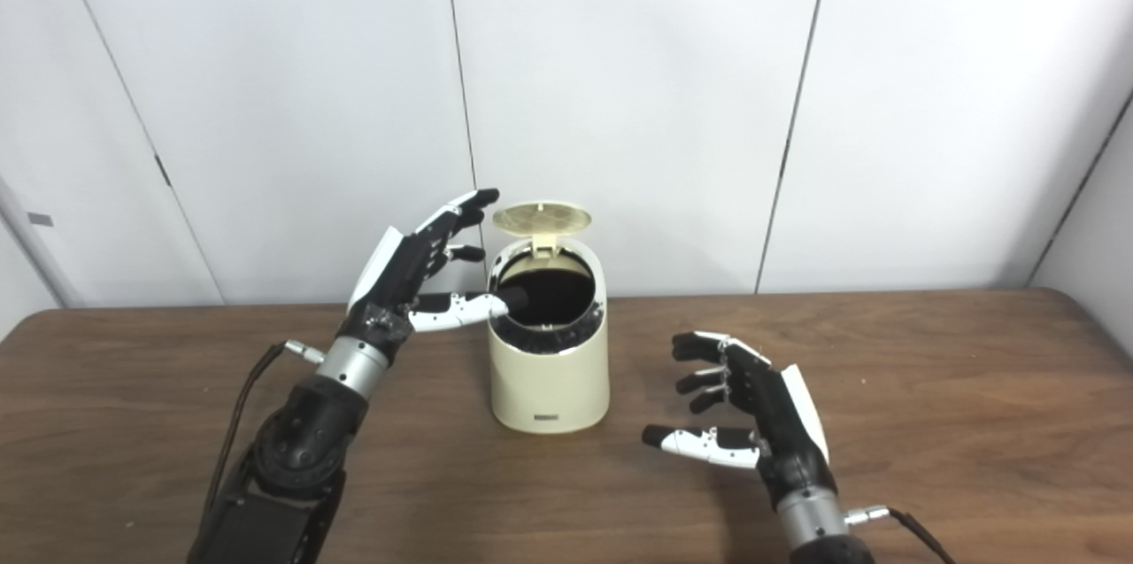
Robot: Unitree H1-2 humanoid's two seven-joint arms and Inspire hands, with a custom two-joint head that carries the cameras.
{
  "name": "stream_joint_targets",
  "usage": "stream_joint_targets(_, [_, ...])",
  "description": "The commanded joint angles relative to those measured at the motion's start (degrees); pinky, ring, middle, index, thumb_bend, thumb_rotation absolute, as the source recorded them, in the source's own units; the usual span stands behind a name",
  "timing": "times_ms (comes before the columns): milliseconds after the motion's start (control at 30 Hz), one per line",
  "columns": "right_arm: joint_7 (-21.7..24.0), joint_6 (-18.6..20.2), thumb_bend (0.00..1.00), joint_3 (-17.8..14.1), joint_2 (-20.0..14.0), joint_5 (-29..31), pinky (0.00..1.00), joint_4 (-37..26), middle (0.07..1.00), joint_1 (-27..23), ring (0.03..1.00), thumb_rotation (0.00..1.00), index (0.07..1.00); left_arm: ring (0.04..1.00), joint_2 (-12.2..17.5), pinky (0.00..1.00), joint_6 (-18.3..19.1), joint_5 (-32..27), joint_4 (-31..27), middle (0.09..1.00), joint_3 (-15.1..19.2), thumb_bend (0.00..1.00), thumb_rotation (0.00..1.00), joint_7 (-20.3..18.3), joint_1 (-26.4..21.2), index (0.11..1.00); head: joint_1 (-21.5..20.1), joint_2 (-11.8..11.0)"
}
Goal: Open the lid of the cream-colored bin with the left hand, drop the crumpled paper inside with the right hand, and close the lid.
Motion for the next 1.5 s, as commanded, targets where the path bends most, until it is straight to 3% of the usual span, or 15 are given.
stream_joint_targets(0, [0.1,-2.5,0.75,0.3,-0.5,0.0,0.45,-1.6,0.699,-1.9,0.565,0.0,0.675,0.941,0.9,0.77,-1.3,0.8,-0.1,0.971,-0.2,0.88,0.26,0.3,-3.8,0.94,0.1,0.0])
stream_joint_targets(333, [0.3,-3.1,0.75,1.5,-1.1,-0.4,0.43,-1.5,0.684,-1.9,0.556,0.0,0.654,0.979,2.0,0.85,-0.2,0.9,0.4,1.0,-1.2,0.87,0.23,-3.0,-7.4,0.961,-0.2,-0.2])
stream_joint_targets(533, [-0.1,-0.6,0.75,2.0,-0.4,-1.0,0.43,-2.9,0.667,-1.5,0.546,0.01,0.647,0.986,3.0,0.86,0.1,2.4,-0.8,0.998,-2.2,0.88,0.25,-4.1,-8.4,0.957,-0.3,0.0])
stream_joint_targets(1067, [-0.3,-0.1,0.74,1.7,0.6,-1.2,0.42,-3.5,0.648,-1.6,0.524,0.0,0.638,0.946,7.0,0.89,2.3,5.8,-5.9,0.899,-3.1,0.88,0.24,-7.1,-8.7,0.879,-0.5,0.2])
stream_joint_targets(1467, [-0.4,-0.1,0.73,2.1,0.8,-1.9,0.43,-3.6,0.64,-1.5,0.516,0.0,0.637,0.887,8.6,0.8,1.7,8.7,-7.7,0.827,-3.8,0.87,0.24,-7.8,-8.4,0.806,-0.8,0.4])
